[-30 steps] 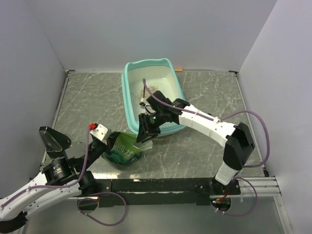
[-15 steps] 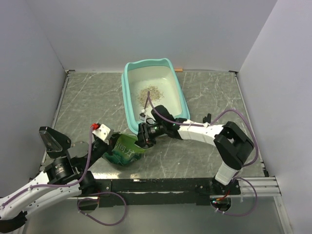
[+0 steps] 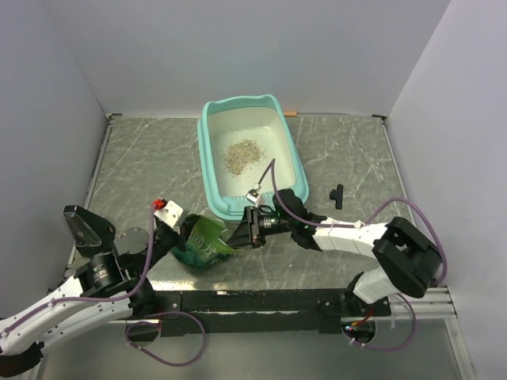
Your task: Fill the litter box with clean litter
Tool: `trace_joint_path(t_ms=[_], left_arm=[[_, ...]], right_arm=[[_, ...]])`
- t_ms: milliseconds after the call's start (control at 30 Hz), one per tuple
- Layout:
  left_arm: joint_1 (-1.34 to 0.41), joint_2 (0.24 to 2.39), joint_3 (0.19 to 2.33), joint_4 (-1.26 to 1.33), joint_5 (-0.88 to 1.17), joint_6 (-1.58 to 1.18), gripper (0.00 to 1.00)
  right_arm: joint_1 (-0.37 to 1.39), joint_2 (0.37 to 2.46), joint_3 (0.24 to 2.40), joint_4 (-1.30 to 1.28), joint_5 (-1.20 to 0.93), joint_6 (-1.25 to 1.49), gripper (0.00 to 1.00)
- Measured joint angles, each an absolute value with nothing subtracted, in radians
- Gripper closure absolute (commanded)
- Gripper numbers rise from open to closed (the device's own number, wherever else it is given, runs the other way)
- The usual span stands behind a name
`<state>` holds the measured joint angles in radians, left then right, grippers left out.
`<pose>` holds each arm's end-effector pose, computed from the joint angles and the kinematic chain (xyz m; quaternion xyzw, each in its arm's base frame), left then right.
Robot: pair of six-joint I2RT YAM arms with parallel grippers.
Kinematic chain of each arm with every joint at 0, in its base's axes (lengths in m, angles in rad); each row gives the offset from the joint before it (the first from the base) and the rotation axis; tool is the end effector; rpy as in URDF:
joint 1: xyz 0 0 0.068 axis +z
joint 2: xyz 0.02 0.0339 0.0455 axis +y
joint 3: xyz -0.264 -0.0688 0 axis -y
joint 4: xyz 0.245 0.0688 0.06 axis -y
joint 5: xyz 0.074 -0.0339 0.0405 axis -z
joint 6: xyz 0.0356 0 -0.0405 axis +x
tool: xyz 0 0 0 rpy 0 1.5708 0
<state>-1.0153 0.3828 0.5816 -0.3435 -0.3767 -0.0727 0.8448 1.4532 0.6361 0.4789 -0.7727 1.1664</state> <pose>0.0688 -0.0861 0.3039 0.2282 0.7176 -0.2114 0.6231 0.1768 0.2366 0.2051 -0.0940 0.7810 0.6168 0.0271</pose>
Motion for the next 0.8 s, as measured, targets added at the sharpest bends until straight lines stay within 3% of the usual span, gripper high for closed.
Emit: trace_joint_path(t_ms=[367,800], left_arm=[[-1.015,0.384,0.582,-0.340,-0.393,-0.072,0.99],[-1.015,0.390,0.582,-0.333,-0.415,-0.072,0.99]], right_arm=[[0.831,1.212,0.487,0.485,-0.728,1.201,1.00],[0.788,0.909,0.429,0.276,-0.698,1.174,1.00]])
